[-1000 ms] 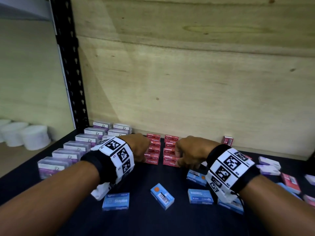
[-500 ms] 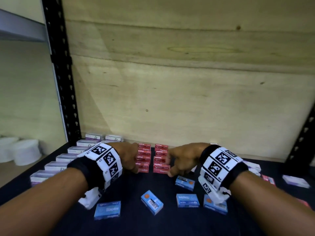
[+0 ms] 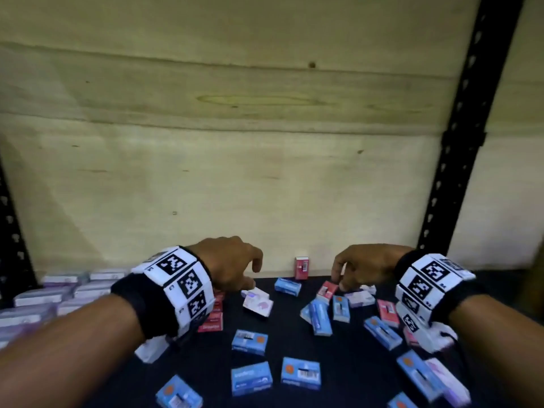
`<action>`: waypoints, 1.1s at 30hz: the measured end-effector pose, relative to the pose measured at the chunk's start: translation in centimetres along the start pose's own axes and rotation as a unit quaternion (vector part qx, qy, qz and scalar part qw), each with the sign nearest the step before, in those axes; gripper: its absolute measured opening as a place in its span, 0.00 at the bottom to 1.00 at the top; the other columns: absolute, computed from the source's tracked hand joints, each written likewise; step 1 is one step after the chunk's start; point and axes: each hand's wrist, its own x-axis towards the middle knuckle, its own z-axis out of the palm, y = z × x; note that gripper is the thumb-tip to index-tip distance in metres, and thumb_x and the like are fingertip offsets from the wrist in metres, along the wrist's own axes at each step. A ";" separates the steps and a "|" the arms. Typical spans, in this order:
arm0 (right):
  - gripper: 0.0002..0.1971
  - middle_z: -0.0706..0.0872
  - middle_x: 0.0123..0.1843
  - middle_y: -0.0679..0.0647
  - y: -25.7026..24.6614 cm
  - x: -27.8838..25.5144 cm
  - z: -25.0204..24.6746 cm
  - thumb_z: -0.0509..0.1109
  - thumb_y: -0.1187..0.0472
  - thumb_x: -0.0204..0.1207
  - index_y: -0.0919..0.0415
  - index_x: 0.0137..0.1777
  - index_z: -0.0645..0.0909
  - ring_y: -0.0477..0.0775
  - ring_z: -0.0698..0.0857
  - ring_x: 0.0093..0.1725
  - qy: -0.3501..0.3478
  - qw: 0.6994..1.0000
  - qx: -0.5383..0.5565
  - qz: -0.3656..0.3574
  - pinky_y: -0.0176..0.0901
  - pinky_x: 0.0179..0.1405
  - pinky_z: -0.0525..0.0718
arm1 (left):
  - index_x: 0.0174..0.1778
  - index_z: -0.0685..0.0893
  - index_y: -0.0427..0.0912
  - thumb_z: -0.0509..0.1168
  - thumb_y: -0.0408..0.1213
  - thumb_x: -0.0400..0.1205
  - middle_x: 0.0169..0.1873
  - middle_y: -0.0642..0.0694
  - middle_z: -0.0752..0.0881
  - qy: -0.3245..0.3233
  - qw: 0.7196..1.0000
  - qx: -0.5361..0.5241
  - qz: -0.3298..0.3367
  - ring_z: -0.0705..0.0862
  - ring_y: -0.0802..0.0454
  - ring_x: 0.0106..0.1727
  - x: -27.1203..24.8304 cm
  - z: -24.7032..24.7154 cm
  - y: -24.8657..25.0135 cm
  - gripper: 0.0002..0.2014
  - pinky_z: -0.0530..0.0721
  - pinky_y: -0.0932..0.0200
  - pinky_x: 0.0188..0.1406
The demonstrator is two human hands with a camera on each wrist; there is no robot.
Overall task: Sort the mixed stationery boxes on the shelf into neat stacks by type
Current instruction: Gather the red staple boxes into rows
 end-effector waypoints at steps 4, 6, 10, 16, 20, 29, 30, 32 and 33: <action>0.11 0.86 0.45 0.46 1.8 1.0 0.2 0.71 0.65 0.78 0.48 0.54 0.83 0.52 0.85 0.51 0.012 1.000 0.011 -0.026 0.47 0.63 0.82 | 0.72 0.71 0.60 0.64 0.51 0.83 0.59 0.51 0.81 0.026 0.998 0.034 0.052 0.82 0.47 0.57 3.9 -0.4 2.4 0.20 0.81 0.51 0.51; 0.14 0.85 0.40 0.43 2.2 1.9 0.2 0.69 0.68 0.78 0.51 0.59 0.84 0.51 0.84 0.50 -0.001 0.999 0.021 -0.038 0.46 0.62 0.81 | 0.74 0.69 0.61 0.63 0.49 0.84 0.63 0.49 0.79 0.036 0.995 0.049 0.075 0.81 0.46 0.61 5.8 -0.4 3.3 0.22 0.81 0.50 0.54; 0.19 0.89 0.55 0.49 2.3 4.1 0.1 0.74 0.64 0.77 0.50 0.68 0.82 0.48 0.84 0.53 -0.031 0.998 -0.001 -0.050 0.40 0.57 0.78 | 0.78 0.64 0.60 0.63 0.43 0.84 0.66 0.47 0.75 0.092 0.982 0.106 0.126 0.76 0.45 0.67 9.6 0.2 4.0 0.26 0.77 0.52 0.48; 0.24 0.86 0.63 0.56 2.8 6.8 0.3 0.77 0.67 0.74 0.53 0.70 0.82 0.51 0.81 0.54 -0.067 0.996 -0.011 -0.064 0.36 0.51 0.78 | 0.68 0.81 0.53 0.73 0.34 0.73 0.55 0.43 0.81 0.202 0.931 0.204 0.224 0.79 0.41 0.56 12.8 0.9 3.6 0.27 0.77 0.50 0.48; 0.23 0.84 0.55 0.49 2.9 8.2 0.2 0.80 0.65 0.71 0.51 0.66 0.84 0.48 0.79 0.51 -0.082 0.993 -0.051 -0.073 0.36 0.45 0.76 | 0.51 0.89 0.58 0.67 0.38 0.71 0.40 0.49 0.82 0.290 0.875 0.267 0.283 0.81 0.45 0.44 14.5 2.0 2.6 0.15 0.77 0.54 0.40; 0.20 0.84 0.49 0.44 3.3 9.0 0.5 0.83 0.60 0.67 0.50 0.60 0.86 0.45 0.81 0.48 -0.073 0.994 -0.047 -0.059 0.39 0.48 0.78 | 0.43 0.88 0.55 0.67 0.41 0.75 0.40 0.50 0.81 0.314 0.846 0.279 0.328 0.79 0.47 0.45 15.3 2.5 1.8 0.06 0.69 0.53 0.42; 0.20 0.85 0.49 0.45 3.3 9.0 0.5 0.83 0.60 0.68 0.51 0.60 0.86 0.45 0.82 0.48 -0.071 0.995 -0.043 -0.058 0.38 0.48 0.78 | 0.43 0.88 0.54 0.72 0.43 0.73 0.41 0.50 0.82 0.309 0.846 0.279 0.332 0.80 0.48 0.45 15.2 2.3 1.6 0.04 0.71 0.53 0.42; 0.18 0.87 0.50 0.46 3.3 8.9 0.5 0.83 0.59 0.68 0.51 0.58 0.87 0.45 0.83 0.48 -0.067 0.996 -0.031 -0.054 0.37 0.48 0.78 | 0.43 0.88 0.53 0.76 0.48 0.70 0.42 0.50 0.84 0.289 0.859 0.265 0.329 0.82 0.49 0.45 15.0 2.1 1.3 0.09 0.77 0.55 0.42; 0.17 0.88 0.50 0.46 3.3 8.8 0.5 0.83 0.58 0.68 0.51 0.57 0.87 0.46 0.83 0.48 -0.065 0.996 -0.028 -0.051 0.38 0.50 0.79 | 0.45 0.89 0.51 0.77 0.48 0.70 0.43 0.50 0.85 0.278 0.869 0.247 0.326 0.83 0.48 0.45 14.6 1.8 1.3 0.11 0.79 0.55 0.41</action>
